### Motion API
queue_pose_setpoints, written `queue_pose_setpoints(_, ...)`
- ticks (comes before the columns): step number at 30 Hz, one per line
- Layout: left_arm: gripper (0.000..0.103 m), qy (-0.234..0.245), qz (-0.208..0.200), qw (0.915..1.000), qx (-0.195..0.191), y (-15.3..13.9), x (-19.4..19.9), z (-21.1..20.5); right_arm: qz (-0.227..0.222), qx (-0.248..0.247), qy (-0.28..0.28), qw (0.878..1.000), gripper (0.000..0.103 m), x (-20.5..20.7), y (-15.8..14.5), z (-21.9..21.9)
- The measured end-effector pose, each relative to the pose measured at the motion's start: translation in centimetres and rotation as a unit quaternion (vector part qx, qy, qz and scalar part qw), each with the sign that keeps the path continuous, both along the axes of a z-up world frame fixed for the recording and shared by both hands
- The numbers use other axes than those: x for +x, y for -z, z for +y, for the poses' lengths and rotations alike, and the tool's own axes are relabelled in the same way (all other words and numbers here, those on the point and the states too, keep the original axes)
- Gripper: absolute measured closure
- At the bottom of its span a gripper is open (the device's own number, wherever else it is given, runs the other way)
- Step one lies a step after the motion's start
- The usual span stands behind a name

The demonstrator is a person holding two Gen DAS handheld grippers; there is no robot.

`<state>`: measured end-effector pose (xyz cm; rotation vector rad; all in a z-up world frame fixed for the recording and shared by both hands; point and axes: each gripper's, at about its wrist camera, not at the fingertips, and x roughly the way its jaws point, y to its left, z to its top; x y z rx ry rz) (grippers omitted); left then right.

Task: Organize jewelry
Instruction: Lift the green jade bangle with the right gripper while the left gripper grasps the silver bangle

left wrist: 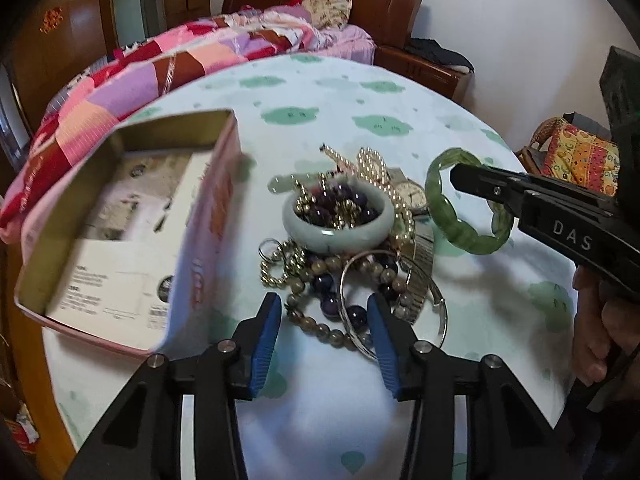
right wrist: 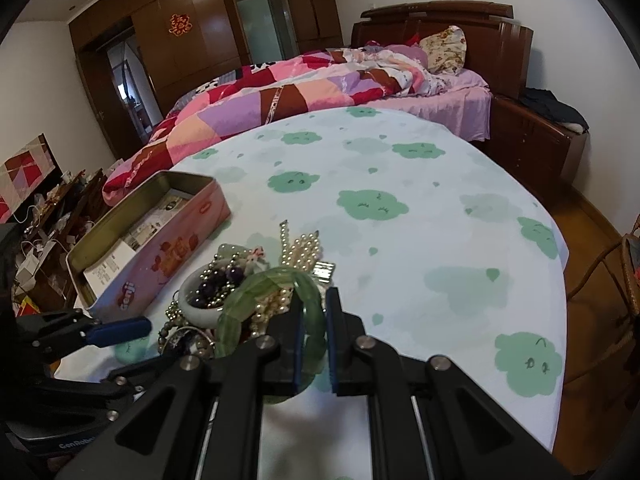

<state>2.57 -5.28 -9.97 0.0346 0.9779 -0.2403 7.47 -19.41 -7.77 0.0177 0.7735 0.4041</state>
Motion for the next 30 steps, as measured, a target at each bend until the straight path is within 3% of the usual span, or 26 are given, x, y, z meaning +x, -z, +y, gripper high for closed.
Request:
queue_pose_setpoints(1, 0.079, 0.005, 0.001, 1.0, -0.008, 0.0, -0.1, 0.0, -0.001, -0.001, 0.0, 1.0, 0.092, -0.1, 0.1, 0.1)
queue_pose_setpoints(3, 0.098, 0.014, -0.007, 0.9998, -0.012, -0.4, -0.4, -0.2, -0.003, -0.001, 0.0, 1.0, 0.092, -0.3, 0.0, 0.1)
queue_pose_setpoints(4, 0.099, 0.015, -0.015, 0.9997, -0.007, -0.7, -0.6, -0.3, -0.005, -0.001, 0.001, 1.0, 0.092, -0.4, 0.0, 0.0)
queue_pose_setpoints(14, 0.1, 0.032, -0.08, 0.9957, -0.034, -4.7, -2.3, 0.4, -0.03, 0.01, 0.003, 0.999, 0.092, -1.3, -2.1, -0.1)
queue_pose_setpoints(21, 0.1, -0.016, -0.095, 0.9941, -0.049, -6.5, -1.0, 3.8, -0.041, 0.014, -0.011, 0.999, 0.092, -1.2, -3.5, 1.1)
queue_pose_setpoints(30, 0.1, -0.072, -0.121, 0.9895, -0.032, -7.9, 1.3, 7.9, -0.041, -0.004, -0.05, 0.998, 0.092, 0.4, -4.6, 4.9)
